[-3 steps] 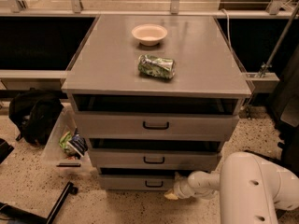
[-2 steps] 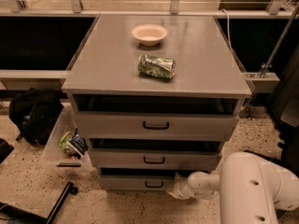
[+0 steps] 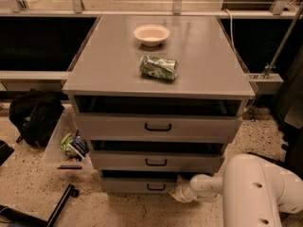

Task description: Open bottom drawer

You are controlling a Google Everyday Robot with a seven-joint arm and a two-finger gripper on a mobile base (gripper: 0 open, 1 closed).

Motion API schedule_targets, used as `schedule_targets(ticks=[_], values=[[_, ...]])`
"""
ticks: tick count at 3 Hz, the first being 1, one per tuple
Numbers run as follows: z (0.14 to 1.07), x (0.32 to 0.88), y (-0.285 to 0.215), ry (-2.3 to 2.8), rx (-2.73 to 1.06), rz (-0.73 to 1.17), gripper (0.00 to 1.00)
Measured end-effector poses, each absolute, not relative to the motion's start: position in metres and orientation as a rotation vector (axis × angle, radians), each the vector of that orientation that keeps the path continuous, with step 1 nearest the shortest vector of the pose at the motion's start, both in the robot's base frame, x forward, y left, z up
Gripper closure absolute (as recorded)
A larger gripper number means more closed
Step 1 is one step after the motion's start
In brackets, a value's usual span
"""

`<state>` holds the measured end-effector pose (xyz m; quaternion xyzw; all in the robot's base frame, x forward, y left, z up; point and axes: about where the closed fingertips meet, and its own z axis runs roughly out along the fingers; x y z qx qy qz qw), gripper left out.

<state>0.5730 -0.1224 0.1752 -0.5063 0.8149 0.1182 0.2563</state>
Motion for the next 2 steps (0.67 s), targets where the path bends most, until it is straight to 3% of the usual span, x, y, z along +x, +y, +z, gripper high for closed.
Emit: schedule_targets(ticks=[2], values=[[0.1887, 0.5731, -0.1241, 2.211, -1.374, 0.321, 1.00]])
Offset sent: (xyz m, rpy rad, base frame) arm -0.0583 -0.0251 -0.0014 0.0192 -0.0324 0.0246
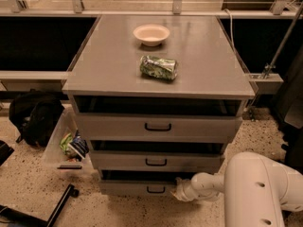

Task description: Open bottom drawer

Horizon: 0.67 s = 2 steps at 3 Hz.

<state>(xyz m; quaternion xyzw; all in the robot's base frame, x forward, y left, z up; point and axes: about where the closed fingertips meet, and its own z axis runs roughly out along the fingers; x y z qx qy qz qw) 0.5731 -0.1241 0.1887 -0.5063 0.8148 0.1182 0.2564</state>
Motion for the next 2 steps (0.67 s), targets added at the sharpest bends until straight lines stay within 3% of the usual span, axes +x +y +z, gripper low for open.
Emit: schedule_targets(ticks=[2], values=[[0.1997, 0.5731, -0.1279, 2.211, -1.374, 0.321, 1.00]])
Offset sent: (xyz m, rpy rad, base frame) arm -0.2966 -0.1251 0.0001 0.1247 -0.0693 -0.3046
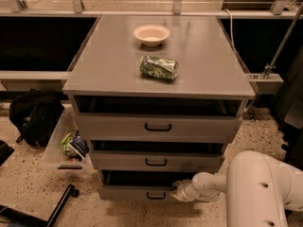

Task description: Open bottom drawer

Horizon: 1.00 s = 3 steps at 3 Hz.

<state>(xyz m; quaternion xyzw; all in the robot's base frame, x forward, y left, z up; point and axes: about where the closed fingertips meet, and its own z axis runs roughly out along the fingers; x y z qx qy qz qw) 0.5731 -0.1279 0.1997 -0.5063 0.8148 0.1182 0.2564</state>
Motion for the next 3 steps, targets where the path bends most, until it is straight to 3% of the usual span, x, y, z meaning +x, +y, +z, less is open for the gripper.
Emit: schedule_targets(ticks=[3], values=[[0.202, 0.562, -0.134, 2.215, -1.351, 0.318, 1.00]])
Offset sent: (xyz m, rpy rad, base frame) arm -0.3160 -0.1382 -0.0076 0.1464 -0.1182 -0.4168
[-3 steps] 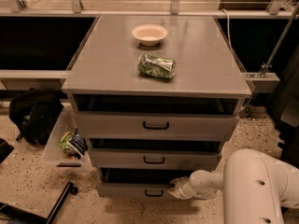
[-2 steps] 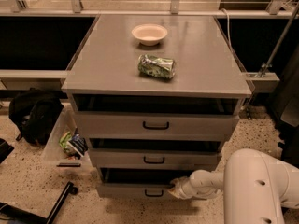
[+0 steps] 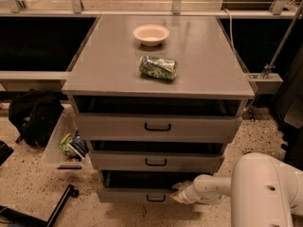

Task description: Open bottom drawer

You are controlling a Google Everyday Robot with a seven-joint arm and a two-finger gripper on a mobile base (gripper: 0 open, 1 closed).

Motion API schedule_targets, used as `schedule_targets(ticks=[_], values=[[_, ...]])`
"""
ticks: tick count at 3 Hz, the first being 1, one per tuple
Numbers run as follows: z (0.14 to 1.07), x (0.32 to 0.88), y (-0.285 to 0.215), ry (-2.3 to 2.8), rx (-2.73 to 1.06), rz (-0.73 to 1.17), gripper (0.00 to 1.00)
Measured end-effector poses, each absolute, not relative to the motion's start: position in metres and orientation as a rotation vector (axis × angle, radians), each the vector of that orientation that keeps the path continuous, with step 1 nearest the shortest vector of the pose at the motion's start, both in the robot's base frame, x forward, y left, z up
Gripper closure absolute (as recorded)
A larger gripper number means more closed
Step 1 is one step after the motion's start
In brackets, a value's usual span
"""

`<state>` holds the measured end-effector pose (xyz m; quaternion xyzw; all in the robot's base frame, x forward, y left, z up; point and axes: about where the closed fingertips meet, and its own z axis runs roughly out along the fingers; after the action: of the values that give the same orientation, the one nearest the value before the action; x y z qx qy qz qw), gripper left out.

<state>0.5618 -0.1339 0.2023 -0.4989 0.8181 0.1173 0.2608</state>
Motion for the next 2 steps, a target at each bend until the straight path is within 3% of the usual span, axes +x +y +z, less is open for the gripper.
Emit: schedule_targets(ticks=[2], values=[[0.2016, 0.5501, -0.1389, 2.219, -1.329, 0.324, 1.00]])
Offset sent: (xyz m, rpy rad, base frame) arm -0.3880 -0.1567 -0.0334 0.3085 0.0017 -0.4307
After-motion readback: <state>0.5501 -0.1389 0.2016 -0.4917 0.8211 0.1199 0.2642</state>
